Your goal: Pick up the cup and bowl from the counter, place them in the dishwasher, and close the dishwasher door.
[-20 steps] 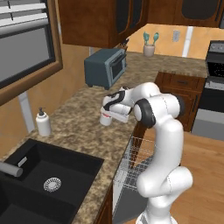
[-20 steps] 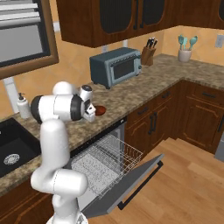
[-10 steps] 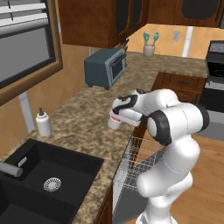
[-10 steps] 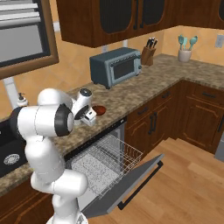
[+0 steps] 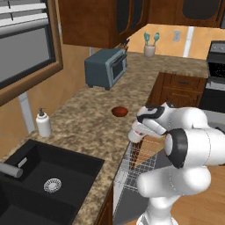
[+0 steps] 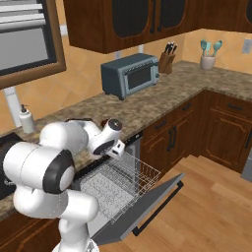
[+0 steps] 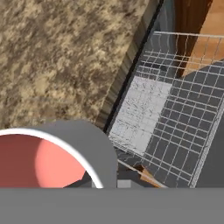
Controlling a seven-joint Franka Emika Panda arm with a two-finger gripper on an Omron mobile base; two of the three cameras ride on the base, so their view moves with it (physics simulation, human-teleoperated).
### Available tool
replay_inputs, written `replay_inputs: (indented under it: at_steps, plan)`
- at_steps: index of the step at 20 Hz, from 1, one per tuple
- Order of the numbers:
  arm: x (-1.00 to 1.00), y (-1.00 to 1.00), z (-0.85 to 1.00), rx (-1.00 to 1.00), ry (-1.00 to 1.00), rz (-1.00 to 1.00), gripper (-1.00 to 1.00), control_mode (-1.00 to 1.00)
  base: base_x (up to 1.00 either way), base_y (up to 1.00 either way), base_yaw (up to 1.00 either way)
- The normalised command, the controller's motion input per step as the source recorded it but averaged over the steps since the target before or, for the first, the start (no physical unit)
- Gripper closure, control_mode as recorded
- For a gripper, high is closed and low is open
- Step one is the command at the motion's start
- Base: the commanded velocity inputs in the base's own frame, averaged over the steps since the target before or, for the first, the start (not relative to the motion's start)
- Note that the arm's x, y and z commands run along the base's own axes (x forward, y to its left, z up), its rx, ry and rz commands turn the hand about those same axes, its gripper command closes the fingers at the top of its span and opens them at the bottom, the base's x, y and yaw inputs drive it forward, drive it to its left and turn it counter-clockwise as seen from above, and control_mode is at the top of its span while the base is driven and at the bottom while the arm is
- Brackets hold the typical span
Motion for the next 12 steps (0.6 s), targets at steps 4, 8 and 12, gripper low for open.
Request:
replay_inputs:
  at_steps: [4,8,12]
  plan:
    - [0.02,-0.88,0.07,0.00,-0.07,0.58,1.00,-1.00,0.00,0.00,0.00]
    - [0.31,-0.56,-0.07,0.00,-0.28,0.67,1.00,-1.00,0.00,0.00,0.00]
    - [0.41,-0.42,-0.21,0.00,-0.23,0.60,1.00,-1.00,0.00,0.00,0.00]
